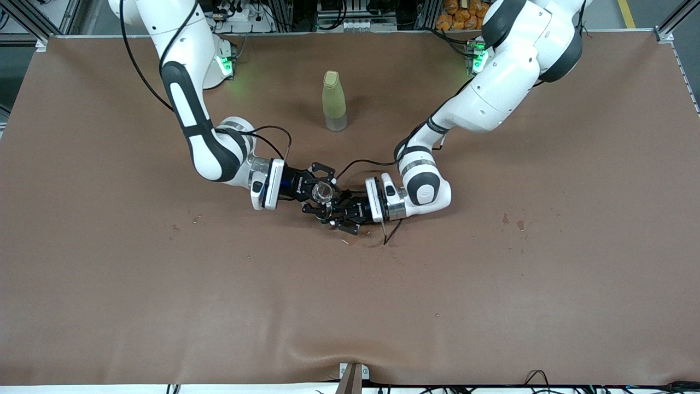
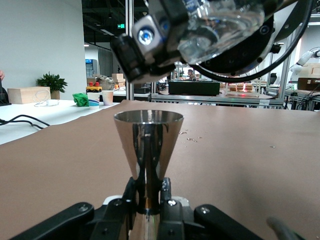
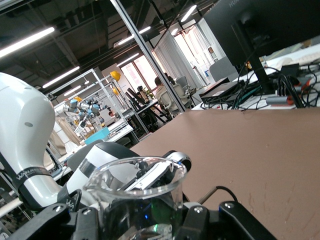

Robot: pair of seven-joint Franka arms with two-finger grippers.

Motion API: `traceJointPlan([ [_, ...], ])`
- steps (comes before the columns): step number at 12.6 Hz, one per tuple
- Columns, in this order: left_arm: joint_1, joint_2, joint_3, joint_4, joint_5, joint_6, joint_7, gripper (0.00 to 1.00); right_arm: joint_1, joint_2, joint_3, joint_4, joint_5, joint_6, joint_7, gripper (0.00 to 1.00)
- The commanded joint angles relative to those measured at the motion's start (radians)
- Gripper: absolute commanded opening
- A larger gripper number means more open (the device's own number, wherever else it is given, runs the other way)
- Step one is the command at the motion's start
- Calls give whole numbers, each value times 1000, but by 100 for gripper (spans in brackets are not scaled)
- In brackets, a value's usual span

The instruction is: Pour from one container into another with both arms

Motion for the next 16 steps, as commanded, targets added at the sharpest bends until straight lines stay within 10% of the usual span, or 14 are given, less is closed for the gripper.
traceJointPlan([
  [1,12,-10,-3,-26,-26,-24,88,0,7,-33,9,-31,21,-4,87,0],
  [16,15,-17,-3,-47,-26,-24,91,0,7,-108,45,-122,16,-4,351,0],
])
